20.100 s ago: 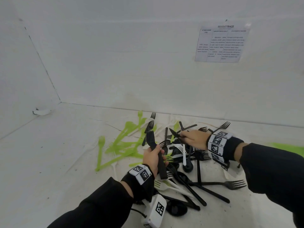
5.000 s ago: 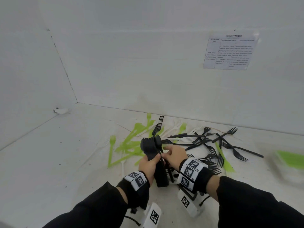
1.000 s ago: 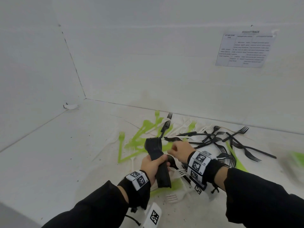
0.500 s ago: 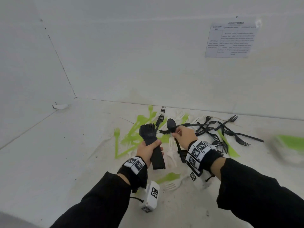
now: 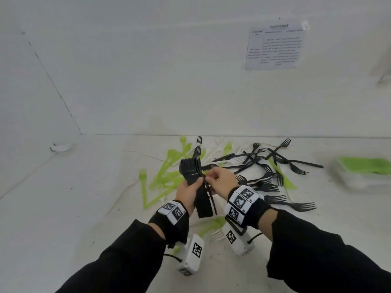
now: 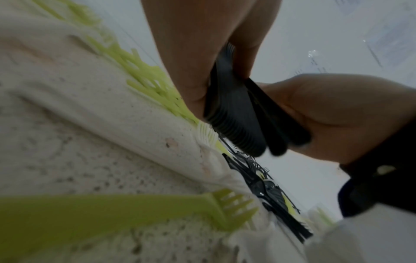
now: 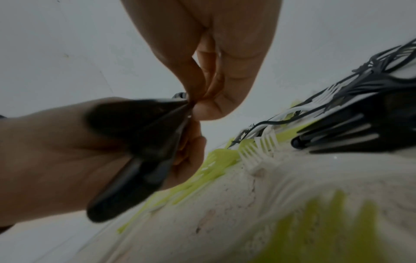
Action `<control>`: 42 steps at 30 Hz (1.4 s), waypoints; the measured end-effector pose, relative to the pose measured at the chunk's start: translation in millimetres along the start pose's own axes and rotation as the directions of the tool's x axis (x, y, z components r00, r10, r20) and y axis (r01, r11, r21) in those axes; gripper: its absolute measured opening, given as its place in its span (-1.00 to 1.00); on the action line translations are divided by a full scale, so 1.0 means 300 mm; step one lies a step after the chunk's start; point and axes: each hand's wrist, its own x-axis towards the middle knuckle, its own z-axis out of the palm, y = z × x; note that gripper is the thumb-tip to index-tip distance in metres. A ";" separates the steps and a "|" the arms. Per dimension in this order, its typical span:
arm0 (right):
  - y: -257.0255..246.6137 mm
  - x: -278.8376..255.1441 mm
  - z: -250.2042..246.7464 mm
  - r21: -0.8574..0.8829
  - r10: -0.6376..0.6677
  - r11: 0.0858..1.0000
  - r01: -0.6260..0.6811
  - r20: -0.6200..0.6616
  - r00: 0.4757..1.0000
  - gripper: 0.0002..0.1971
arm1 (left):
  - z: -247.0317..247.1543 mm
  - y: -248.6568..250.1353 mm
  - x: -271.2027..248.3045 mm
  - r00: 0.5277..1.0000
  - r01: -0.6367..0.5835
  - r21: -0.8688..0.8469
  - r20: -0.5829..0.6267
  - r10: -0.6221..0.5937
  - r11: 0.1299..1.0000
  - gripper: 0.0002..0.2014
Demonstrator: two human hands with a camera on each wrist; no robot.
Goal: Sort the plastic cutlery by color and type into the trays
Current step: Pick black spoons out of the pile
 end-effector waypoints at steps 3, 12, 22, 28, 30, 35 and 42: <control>0.014 -0.008 -0.008 0.051 0.017 0.999 -0.017 -0.004 1.000 -0.87 | 0.004 -0.008 -0.002 0.999 -0.002 0.007 0.045 0.002 1.000 -0.92; 0.061 -0.043 -0.029 0.202 -0.011 0.979 -0.002 0.063 0.998 -0.70 | 0.013 -0.023 -0.012 0.997 0.018 -0.023 0.070 -0.016 1.000 -0.88; 0.073 -0.006 -0.138 -0.530 -0.016 0.835 0.151 0.250 0.968 -0.56 | -0.005 -0.030 -0.038 0.996 0.030 -0.028 -0.088 -0.032 0.999 -0.89; 0.170 0.075 -0.252 -0.665 0.144 0.741 0.091 0.291 0.946 -0.41 | -0.032 -0.015 -0.049 0.987 -0.021 -0.014 -0.160 0.019 1.000 -0.86; 0.162 0.074 -0.254 -0.576 0.062 0.800 0.166 0.354 0.933 -0.47 | -0.024 -0.019 -0.057 0.983 -0.043 -0.020 -0.181 0.038 0.999 -0.85; 0.121 0.035 -0.241 -0.375 -0.164 0.879 0.293 0.340 0.926 -0.67 | 0.079 -0.031 -0.084 0.990 -0.034 -0.079 -0.139 0.023 0.996 -0.96; 0.081 -0.032 -0.365 -0.014 -0.153 0.987 0.160 0.230 0.961 -0.43 | 0.339 -0.111 -0.170 0.983 0.070 -0.053 0.173 -0.060 0.996 -0.85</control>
